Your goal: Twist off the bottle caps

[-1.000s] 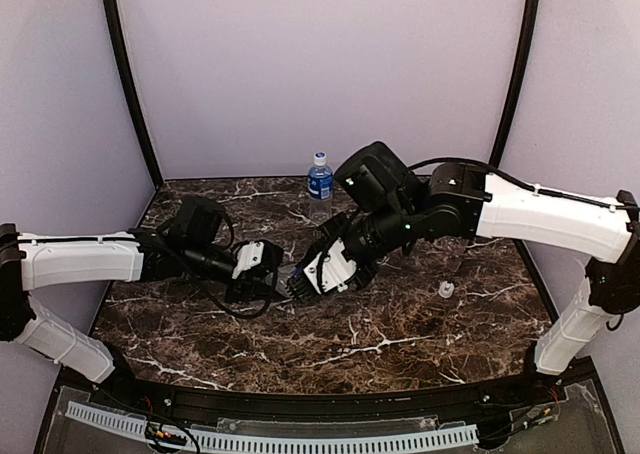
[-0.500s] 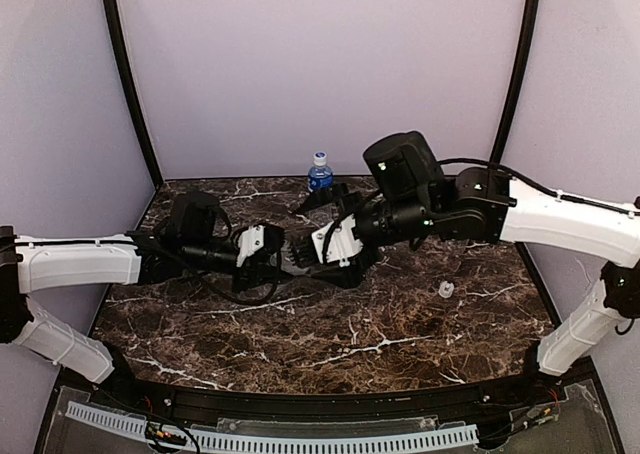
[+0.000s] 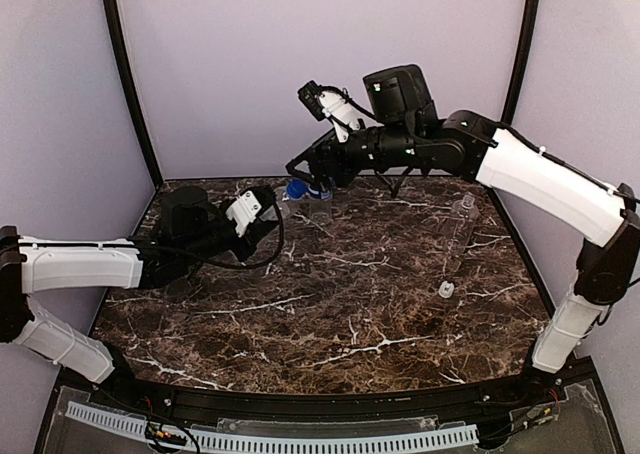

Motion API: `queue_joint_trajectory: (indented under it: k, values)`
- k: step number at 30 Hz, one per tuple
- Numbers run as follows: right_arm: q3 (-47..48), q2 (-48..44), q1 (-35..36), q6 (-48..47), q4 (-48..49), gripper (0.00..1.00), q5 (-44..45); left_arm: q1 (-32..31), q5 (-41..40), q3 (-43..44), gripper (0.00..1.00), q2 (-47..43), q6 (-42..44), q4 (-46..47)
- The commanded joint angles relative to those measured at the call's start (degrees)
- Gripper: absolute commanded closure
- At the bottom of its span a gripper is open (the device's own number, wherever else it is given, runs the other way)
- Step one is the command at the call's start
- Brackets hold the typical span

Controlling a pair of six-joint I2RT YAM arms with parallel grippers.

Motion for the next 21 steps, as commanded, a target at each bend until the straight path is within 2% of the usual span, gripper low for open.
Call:
queue_joint_trajectory:
  k: [1, 4, 8, 13, 16, 21]
  values:
    - [6.68, 4.62, 0.13, 11.93, -9.18, 0.27, -0.23, -0.01, -2.87, -0.11, 0.82, 0.3, -0.43, 2.23]
    - [9.54, 6.71, 0.19, 12.12, -10.86, 0.34, -1.95, 0.01, -2.71, -0.17, 0.82, 0.35, -0.57, 2.3]
    - [9.68, 7.72, 0.31, 11.74, -12.1, 0.48, -1.08, 0.01, -2.62, -0.19, 0.82, 0.42, -0.49, 2.07]
    - [9.23, 8.61, 0.29, 11.39, -12.75, 0.47, -2.17, -0.01, -2.49, -0.19, 0.82, 0.72, -0.25, 2.3]
    - [9.62, 9.45, 0.26, 11.07, -13.11, 0.51, -2.26, -0.04, -2.22, -0.04, 0.82, 0.92, -0.19, 2.45]
    - [10.2, 9.75, 0.32, 9.81, -12.93, 0.71, -3.14, -0.06, -0.22, 0.08, 0.82, 1.07, -0.03, 2.14]
